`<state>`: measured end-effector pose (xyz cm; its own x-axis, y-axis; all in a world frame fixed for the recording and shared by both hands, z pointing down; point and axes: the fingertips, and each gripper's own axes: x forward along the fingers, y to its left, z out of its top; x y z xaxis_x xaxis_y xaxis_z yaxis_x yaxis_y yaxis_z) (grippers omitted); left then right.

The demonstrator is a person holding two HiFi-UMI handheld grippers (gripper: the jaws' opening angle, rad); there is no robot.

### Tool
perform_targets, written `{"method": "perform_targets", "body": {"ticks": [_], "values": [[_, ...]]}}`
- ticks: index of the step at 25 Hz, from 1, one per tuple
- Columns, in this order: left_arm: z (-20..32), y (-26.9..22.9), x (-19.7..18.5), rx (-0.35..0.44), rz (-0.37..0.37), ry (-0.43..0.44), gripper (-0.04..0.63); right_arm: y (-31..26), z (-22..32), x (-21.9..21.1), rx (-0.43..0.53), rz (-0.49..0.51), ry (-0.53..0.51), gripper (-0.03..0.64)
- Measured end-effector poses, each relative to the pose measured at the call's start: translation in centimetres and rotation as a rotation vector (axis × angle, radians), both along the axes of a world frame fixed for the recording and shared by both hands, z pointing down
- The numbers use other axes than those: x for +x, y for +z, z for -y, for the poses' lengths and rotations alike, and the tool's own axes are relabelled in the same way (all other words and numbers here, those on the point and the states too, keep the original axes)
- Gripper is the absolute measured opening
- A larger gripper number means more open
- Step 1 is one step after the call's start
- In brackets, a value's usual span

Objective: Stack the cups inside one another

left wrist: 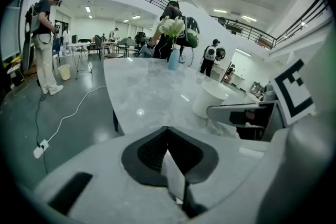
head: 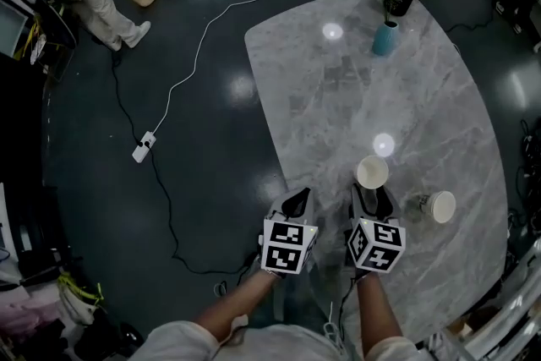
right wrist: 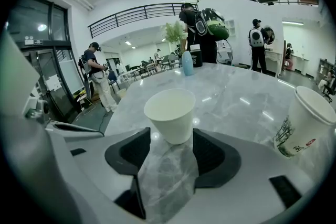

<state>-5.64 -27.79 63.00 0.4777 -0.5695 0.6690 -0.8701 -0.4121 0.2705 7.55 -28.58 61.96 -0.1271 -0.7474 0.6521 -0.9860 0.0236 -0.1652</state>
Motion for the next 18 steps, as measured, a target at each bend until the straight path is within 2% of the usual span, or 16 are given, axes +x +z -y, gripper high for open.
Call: {"method": "perform_targets", "body": {"ticks": [11,18], "values": [[-0.2,0.7,-0.5,-0.023,0.004,0.004,-0.005,0.6,1.1,-0.1,-0.004,-0.03,0.013,0.213],[0.4,0.4,-0.9,-0.008,0.0,0.0,-0.005,0.6,1.4,0.1,0.002,-0.049,0.028,0.213]]}}
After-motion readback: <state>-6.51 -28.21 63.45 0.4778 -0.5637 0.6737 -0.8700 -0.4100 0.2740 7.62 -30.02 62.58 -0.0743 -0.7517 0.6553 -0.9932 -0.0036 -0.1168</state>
